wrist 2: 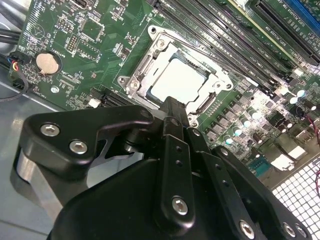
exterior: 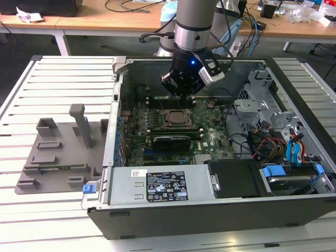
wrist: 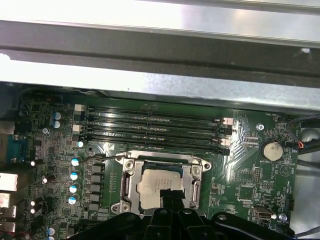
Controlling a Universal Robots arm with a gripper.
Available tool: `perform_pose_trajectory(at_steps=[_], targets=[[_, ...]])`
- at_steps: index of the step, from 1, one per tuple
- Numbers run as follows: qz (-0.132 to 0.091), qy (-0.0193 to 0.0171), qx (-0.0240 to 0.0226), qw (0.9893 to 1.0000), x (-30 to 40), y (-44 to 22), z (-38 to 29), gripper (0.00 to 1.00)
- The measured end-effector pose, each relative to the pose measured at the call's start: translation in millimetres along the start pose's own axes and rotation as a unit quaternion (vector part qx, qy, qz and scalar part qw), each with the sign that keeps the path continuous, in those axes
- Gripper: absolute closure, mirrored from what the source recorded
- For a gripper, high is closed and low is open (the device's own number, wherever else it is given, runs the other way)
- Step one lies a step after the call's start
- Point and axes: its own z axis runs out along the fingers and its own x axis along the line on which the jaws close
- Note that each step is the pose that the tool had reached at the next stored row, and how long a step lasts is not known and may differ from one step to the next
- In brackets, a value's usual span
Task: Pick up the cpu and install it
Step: 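Install the first cpu locking lever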
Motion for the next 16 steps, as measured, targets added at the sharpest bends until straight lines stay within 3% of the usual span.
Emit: perform_pose_trajectory(at_steps=[4,10,12,16], targets=[[0.0,0.0,-0.0001,1.0,1.9,0.2,0.1,0.89],[0.0,0.0,0.0,1.0,12.4,1.1,0.2,0.89],[0.0,0.0,0.0,1.0,20.1,1.7,0.3,0.89],[0.0,0.0,0.0,1.0,27.5,2.3,0.4,0.89]])
